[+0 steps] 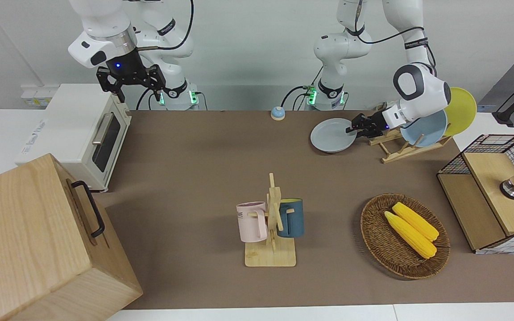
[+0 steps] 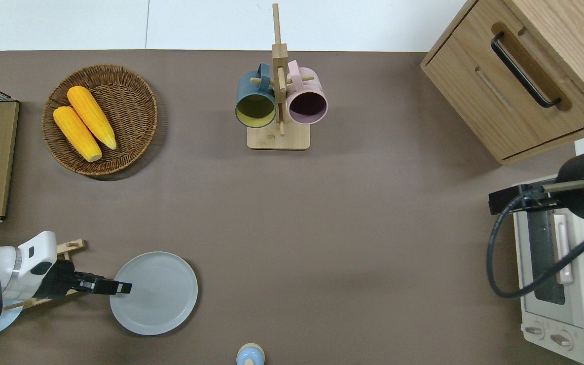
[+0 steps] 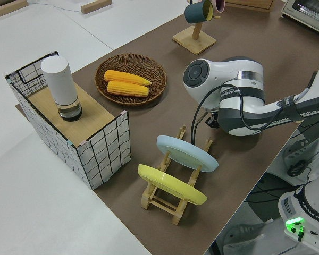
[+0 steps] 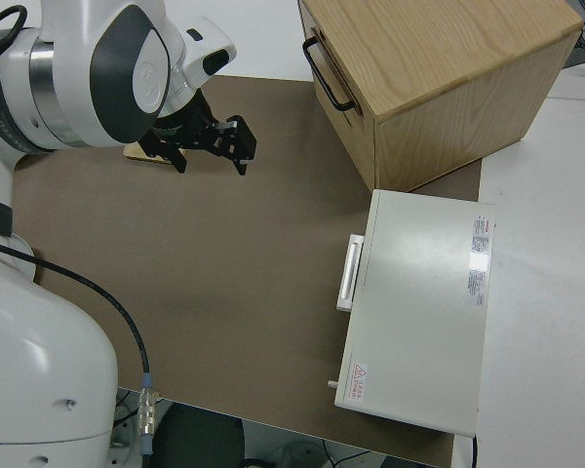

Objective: Pick gray plate from low plate rack and place it on table with left arm
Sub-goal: 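Open the left gripper and withdraw it back toward the rack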

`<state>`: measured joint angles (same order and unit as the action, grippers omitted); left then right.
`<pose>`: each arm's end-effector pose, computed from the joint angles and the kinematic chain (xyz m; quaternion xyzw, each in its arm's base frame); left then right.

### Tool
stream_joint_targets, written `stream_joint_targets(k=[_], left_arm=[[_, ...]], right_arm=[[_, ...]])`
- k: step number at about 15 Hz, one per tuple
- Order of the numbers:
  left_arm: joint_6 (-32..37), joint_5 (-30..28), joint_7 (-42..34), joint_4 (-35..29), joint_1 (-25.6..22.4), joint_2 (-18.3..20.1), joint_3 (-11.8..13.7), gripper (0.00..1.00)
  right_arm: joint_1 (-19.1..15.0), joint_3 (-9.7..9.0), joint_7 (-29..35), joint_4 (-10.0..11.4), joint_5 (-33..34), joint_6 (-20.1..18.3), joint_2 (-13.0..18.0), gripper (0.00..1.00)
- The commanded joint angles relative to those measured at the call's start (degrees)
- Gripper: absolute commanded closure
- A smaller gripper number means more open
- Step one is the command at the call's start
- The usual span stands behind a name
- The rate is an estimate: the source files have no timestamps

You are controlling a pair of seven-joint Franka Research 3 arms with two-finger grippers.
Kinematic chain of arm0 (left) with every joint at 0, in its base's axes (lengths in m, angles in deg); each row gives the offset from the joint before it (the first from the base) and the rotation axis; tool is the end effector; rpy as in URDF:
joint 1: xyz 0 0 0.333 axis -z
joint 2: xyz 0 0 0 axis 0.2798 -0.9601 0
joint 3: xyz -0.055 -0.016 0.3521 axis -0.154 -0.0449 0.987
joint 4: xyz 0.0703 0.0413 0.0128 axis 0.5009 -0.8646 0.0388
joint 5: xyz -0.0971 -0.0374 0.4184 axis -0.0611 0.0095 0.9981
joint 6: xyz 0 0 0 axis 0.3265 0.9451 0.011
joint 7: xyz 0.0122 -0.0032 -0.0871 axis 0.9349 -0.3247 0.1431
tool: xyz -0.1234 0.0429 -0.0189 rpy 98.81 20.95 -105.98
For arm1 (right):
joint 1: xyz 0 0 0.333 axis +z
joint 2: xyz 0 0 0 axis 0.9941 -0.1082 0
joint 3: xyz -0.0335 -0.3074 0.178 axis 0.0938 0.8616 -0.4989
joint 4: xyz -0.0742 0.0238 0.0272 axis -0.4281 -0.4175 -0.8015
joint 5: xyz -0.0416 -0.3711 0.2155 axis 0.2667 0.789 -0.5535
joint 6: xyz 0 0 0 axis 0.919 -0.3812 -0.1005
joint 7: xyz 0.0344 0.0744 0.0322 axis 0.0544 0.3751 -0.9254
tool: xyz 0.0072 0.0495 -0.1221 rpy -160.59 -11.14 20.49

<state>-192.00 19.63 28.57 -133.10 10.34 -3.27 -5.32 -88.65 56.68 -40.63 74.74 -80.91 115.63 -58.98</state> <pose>0.4365 0.0617 0.3182 0.9431 -0.0910 -0.0921 0.3063 0.5656 0.0611 0.6737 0.9991 0.0237 -0.0335 0.0067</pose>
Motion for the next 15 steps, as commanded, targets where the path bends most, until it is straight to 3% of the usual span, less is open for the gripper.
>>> stream_joint_targets(k=[1,10,15], left_arm=[[-1.1,-0.3,-0.9,0.3,-0.3,0.0,-0.3,0.01],[1.0,2.9,4.5,9.0,-0.4,1.9,-0.3,0.01],[7.9,11.0,14.6,19.9,-0.2,2.6,-1.0,0.01]], right_arm=[[-0.4,-0.38,0.0,-0.3,-0.4,-0.8,0.1,0.011],[-0.4,-0.29,-0.1,-0.3,-0.4,-0.8,0.1,0.013],[-0.4,-0.38,0.0,-0.3,-0.4,-0.8,0.1,0.011]])
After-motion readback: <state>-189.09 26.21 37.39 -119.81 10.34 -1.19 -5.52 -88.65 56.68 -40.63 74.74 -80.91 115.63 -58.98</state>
